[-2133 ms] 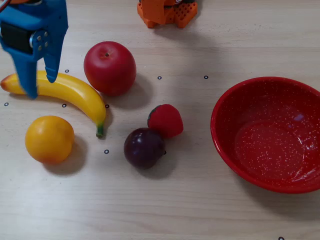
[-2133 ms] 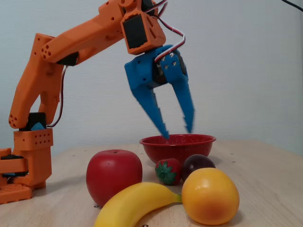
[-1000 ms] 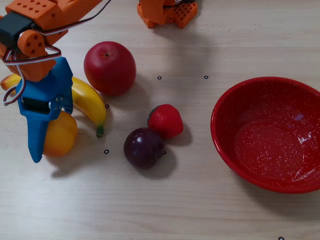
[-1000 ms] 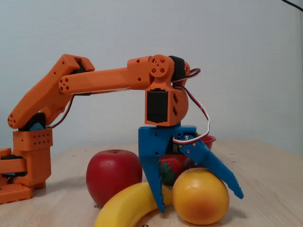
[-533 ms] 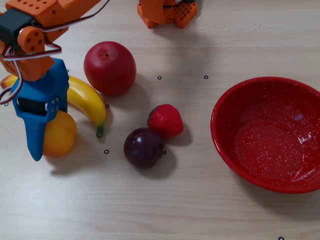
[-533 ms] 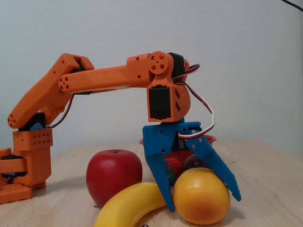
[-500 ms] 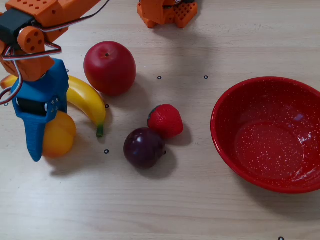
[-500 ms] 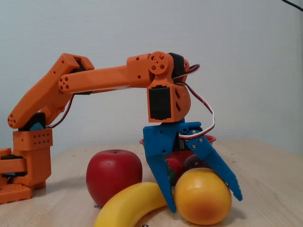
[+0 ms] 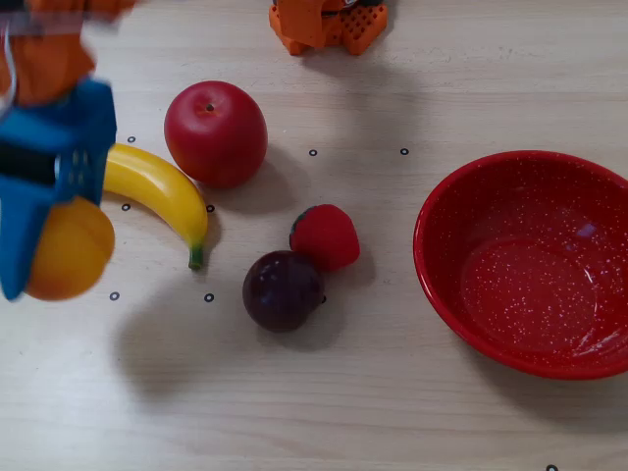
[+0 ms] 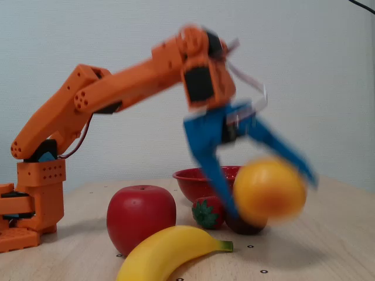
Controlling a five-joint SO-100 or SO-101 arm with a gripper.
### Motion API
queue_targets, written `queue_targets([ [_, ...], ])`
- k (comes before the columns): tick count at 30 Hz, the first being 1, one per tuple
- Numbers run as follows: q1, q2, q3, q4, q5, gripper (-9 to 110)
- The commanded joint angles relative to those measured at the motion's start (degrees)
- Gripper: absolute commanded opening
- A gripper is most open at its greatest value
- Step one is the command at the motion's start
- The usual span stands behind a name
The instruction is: Put the peach in the red bowl.
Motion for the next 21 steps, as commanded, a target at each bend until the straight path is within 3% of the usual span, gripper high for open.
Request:
queue_targets([
  [1, 6.5, 16.26, -7.21, 1.85, -2.81, 0],
  [11, 34.19, 32.61, -2.02, 1.05, -12.39, 0],
  [16, 47.99, 32.08, 0.26, 4.13, -16.08, 0],
  [21, 53.88, 25.4, 0.53, 7.82, -18.9, 0],
])
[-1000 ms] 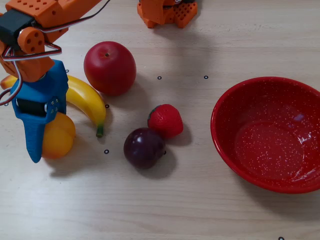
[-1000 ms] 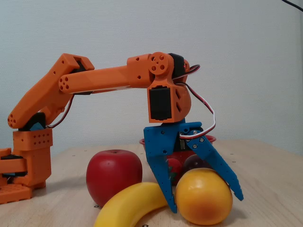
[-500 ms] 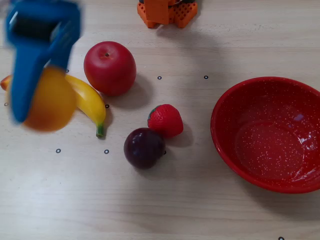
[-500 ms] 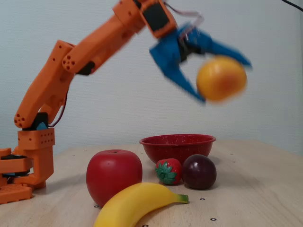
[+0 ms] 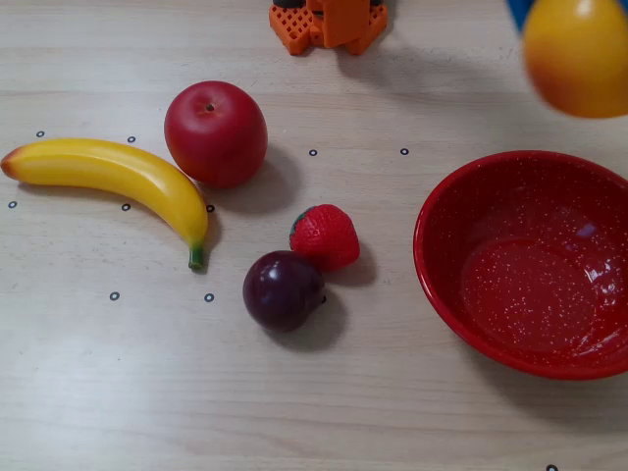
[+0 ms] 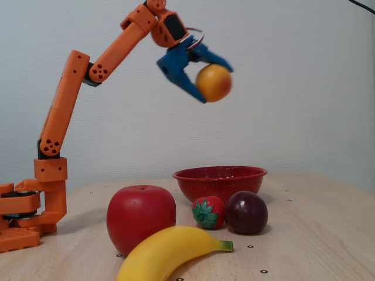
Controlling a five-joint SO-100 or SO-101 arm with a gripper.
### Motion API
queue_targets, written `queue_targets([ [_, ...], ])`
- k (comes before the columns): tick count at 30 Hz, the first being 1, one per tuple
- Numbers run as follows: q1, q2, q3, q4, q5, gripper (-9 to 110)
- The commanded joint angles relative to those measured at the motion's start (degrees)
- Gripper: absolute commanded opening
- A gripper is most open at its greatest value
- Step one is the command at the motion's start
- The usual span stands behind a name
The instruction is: Put the peach in the red bowl.
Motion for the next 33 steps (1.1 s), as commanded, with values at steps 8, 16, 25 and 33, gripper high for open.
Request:
queue_targets([
  [8, 2.11, -13.89, -3.87, 6.68, -2.9, 0],
  [16, 0.53, -20.57, -3.43, 7.38, -1.41, 39],
  [25, 0.09, -18.28, -3.52, 8.26, -0.09, 57],
  [33, -2.11, -10.37, -0.97, 5.45, -1.32, 21],
])
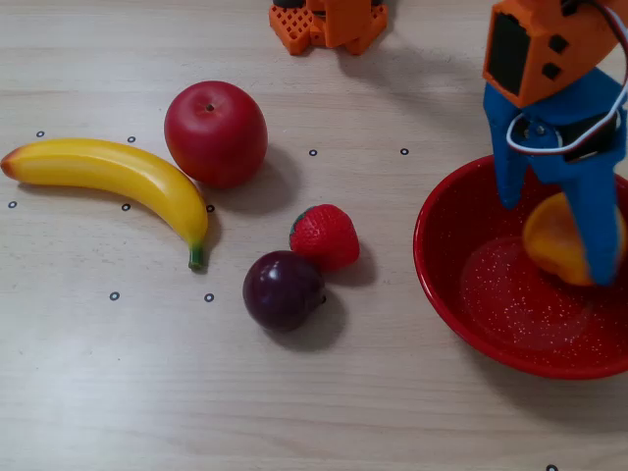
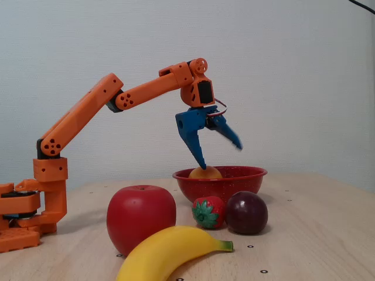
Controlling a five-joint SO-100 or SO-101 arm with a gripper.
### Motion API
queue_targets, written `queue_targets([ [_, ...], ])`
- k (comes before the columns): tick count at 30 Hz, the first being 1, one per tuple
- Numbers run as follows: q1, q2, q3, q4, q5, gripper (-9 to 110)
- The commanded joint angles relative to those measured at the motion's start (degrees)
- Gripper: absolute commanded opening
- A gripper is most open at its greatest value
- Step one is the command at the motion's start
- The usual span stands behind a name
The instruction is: Put the peach in the red bowl.
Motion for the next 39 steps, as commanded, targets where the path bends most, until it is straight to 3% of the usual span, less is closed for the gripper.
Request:
queue_targets([
  [1, -3.6, 15.73, 0.18, 4.22, -0.97, 16],
  [5, -7.29, 25.31, 7.29, 1.14, -3.96, 0],
  [10, -12.92, 41.48, 25.14, -3.6, -5.27, 0],
  [18, -20.57, 72.42, 65.21, -18.63, -2.37, 0],
  [28, -29.09, 114.17, 112.5, -28.74, -0.97, 0],
  [39, -37.18, 142.12, 147.13, -36.3, -1.93, 0],
])
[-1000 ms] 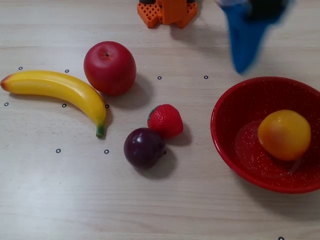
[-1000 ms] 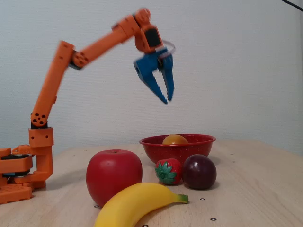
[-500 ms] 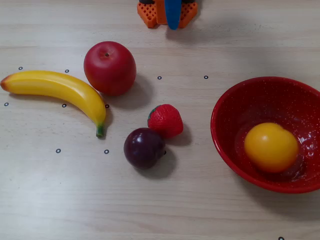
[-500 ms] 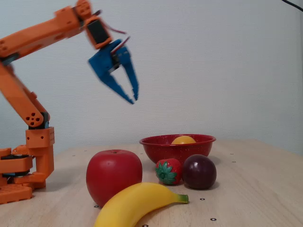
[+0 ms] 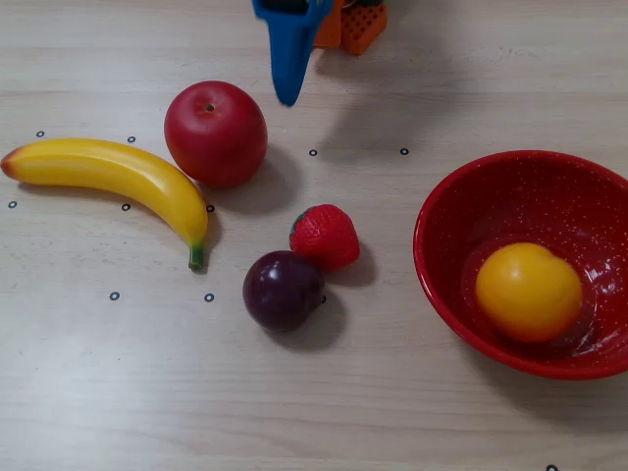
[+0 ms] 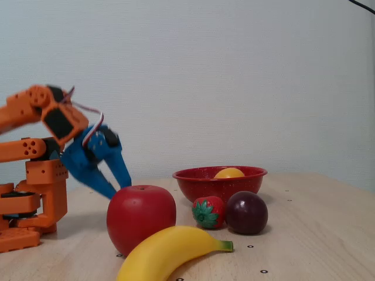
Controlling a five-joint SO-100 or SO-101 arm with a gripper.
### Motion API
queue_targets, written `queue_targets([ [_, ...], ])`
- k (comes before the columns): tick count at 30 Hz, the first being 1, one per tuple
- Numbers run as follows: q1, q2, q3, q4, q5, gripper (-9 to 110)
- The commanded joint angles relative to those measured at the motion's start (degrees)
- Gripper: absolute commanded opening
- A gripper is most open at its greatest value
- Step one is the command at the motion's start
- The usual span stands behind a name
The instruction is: Put the peach in the red bowl.
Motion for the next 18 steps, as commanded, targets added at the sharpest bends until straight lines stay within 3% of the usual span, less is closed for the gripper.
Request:
queue_targets([
  [1, -0.26, 3.96, 0.88, -2.37, 0.0, 0],
  [18, 3.6, 5.1, 8.44, -6.68, -1.23, 0],
])
